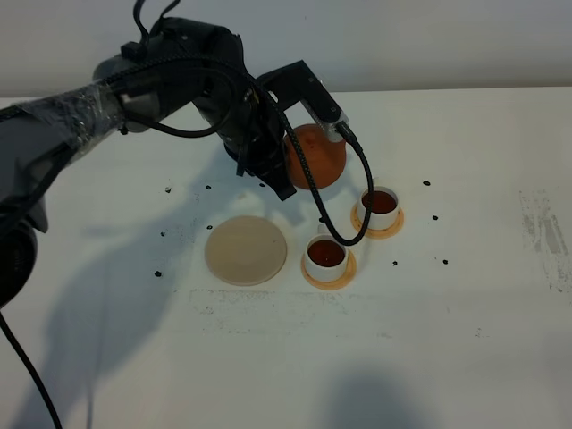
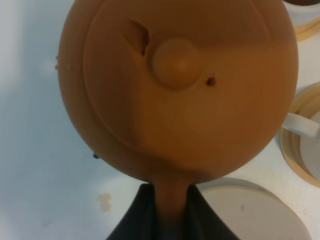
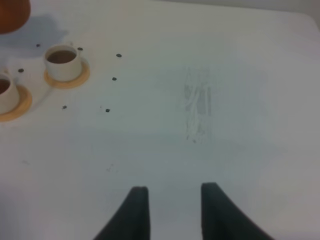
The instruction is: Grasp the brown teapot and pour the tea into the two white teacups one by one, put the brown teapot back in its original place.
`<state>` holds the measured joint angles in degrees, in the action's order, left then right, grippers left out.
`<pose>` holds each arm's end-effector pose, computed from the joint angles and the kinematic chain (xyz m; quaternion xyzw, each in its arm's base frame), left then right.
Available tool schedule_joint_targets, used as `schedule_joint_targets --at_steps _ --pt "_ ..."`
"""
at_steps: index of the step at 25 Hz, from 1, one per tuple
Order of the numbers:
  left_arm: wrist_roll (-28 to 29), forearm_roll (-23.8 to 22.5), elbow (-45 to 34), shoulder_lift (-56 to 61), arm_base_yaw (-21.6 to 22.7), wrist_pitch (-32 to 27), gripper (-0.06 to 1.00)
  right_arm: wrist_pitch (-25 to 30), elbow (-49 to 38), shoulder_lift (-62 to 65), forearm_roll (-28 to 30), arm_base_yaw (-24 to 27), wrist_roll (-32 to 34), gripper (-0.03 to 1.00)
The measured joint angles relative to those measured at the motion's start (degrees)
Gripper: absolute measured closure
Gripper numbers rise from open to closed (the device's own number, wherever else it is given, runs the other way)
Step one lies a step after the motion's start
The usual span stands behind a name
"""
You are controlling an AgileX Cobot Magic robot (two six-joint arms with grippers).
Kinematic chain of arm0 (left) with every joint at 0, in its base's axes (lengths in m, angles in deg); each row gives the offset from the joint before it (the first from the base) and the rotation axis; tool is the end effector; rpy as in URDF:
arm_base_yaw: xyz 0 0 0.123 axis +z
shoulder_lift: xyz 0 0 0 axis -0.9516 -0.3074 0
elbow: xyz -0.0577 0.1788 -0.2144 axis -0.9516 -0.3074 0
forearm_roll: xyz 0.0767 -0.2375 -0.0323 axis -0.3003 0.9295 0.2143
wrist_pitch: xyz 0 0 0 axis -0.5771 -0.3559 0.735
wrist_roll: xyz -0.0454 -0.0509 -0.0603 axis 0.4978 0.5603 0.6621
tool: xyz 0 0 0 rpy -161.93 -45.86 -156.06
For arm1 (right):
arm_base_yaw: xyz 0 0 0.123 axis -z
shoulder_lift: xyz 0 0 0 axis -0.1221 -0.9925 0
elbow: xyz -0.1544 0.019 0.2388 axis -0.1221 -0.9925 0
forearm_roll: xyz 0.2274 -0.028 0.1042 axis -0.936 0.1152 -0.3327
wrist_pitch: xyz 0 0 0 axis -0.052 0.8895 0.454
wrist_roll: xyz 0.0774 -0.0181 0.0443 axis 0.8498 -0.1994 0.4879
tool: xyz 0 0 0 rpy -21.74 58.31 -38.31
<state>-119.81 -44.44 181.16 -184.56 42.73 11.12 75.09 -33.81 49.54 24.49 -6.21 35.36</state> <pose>0.4260 -0.2456 0.1932 0.5050 0.8321 -0.0216 0.2281 -0.0106 0.0062 0.2785 -0.0633 0.8571 -0.0058 0.5112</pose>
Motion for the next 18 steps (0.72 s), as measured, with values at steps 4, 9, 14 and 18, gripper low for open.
schedule_joint_targets --at_steps 4,9,14,18 --pt "1.50 0.12 0.00 -1.78 0.00 -0.11 0.85 0.00 0.00 0.00 0.00 0.00 0.00 0.71" --pt "2.67 0.12 0.00 -4.10 0.00 -0.06 0.85 0.05 0.00 0.00 0.00 0.00 0.00 0.71" --pt "3.41 0.19 0.00 -6.48 0.39 -0.12 0.85 0.05 0.00 0.00 0.00 0.00 0.00 0.71" --pt "3.45 0.27 0.00 -6.48 0.58 -0.06 0.85 0.05 0.00 0.00 0.00 0.00 0.00 0.71"
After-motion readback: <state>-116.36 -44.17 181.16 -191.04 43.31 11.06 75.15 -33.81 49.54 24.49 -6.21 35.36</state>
